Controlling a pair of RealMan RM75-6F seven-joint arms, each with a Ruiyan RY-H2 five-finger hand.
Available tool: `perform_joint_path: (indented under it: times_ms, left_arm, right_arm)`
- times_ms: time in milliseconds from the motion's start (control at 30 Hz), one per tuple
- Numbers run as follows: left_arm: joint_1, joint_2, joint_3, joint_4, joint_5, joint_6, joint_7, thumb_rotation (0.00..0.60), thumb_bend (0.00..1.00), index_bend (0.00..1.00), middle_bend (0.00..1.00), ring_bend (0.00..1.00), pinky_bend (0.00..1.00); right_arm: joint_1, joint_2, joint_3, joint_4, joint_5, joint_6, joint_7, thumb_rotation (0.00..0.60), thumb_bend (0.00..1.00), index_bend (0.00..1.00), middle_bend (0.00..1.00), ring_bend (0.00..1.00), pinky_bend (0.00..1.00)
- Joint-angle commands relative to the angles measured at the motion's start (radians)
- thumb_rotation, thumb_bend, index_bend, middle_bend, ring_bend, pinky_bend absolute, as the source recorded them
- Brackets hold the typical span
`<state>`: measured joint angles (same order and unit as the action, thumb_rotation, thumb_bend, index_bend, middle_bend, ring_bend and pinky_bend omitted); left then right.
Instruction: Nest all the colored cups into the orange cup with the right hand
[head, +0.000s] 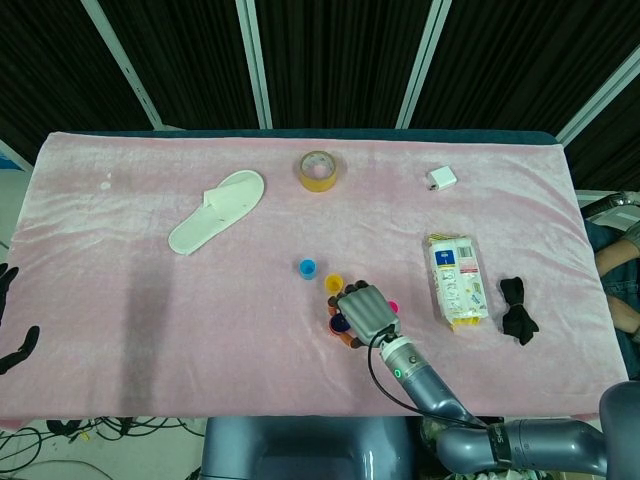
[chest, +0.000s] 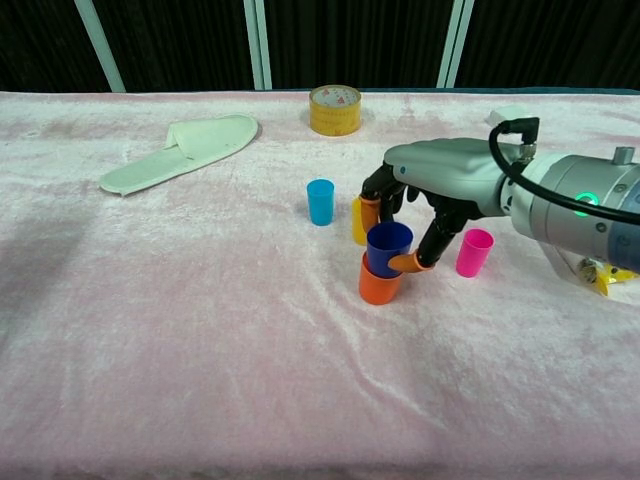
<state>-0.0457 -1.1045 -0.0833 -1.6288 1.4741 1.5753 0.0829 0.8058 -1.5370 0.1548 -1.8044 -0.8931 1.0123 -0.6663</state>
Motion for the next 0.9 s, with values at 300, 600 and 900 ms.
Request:
perform_joint_path:
  times_ms: [300, 600, 900]
  left_arm:
    - [0.001, 0.001, -0.002, -0.004, -0.006, -0.001, 0.002, 0.600, 0.34, 0.05, 0.05, 0.00, 0.00]
    - [0.002, 0.000, -0.002, -0.004, -0.005, 0.002, 0.003, 0.600, 0.34, 0.05, 0.05, 0.00, 0.00]
    - [0.002, 0.001, -0.005, -0.005, -0.012, 0.001, 0.000, 0.600, 0.34, 0.05, 0.05, 0.00, 0.00]
  right_arm:
    - [0.027, 0.027, 0.001, -0.037, 0.039, 0.018, -0.029, 0.600, 0.13, 0.09, 0.11, 0.20, 0.23]
    - [0.045, 0.033, 0.064, 0.002, 0.016, 0.053, 0.020, 0.600, 0.18, 0.13, 0.18, 0.21, 0.23]
    - [0.112, -0.024, 0.088, 0.118, 0.107, -0.011, 0.013, 0.600, 0.19, 0.19, 0.25, 0.21, 0.23]
